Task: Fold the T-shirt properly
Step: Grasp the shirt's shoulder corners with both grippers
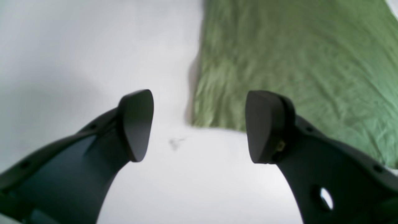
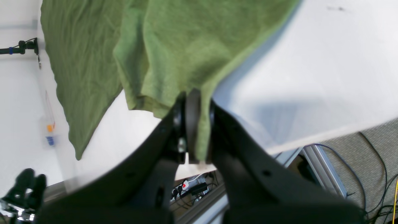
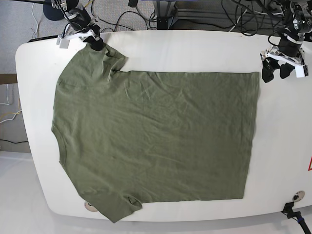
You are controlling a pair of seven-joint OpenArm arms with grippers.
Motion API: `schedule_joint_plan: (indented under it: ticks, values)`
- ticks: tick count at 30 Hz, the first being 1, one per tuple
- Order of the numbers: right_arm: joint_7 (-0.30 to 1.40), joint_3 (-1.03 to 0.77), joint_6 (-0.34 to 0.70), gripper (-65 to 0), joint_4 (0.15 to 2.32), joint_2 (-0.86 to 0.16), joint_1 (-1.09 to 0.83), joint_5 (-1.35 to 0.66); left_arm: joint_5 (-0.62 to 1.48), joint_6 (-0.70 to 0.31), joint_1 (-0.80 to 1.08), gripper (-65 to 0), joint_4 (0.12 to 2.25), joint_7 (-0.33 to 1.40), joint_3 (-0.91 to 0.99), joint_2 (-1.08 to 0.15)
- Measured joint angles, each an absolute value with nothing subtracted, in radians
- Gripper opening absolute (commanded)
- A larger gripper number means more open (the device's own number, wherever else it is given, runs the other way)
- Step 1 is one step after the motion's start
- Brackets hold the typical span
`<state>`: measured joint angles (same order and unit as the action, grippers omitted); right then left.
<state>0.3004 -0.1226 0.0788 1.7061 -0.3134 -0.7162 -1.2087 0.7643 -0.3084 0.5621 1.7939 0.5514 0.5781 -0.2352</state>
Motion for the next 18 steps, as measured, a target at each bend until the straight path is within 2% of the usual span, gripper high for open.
schedule_joint_plan:
  ticks: [4, 7, 9, 11, 18]
  values:
    - [0.300, -0.122, 0.079, -65.0, 1.706, -0.313, -0.716, -1.208, 0.838, -0.308, 0.525, -19.9, 1.675, 0.558, 0.575, -0.272]
    - [0.300, -0.122, 0.079, -65.0, 1.706, -0.313, -0.715, -1.208, 0.855, -0.314, 0.492, -19.9, 1.598, 0.656, 0.572, -0.285]
    - [0.300, -0.122, 0.079, -65.0, 1.706, -0.314, -0.716, -1.205, 0.846, -0.368, 0.453, -20.3, 1.559, 0.710, 0.573, -0.277]
    - [0.300, -0.122, 0.079, -65.0, 1.706, -0.313, -0.715, -1.205, 0.860, -0.413, 0.424, -20.3, 1.542, 0.718, 0.567, -0.274]
    - [0.300, -0.122, 0.079, -65.0, 1.706, -0.313, -0.715, -1.206, 0.862, -0.412, 0.397, -20.4, 1.534, 0.718, 0.468, -0.274]
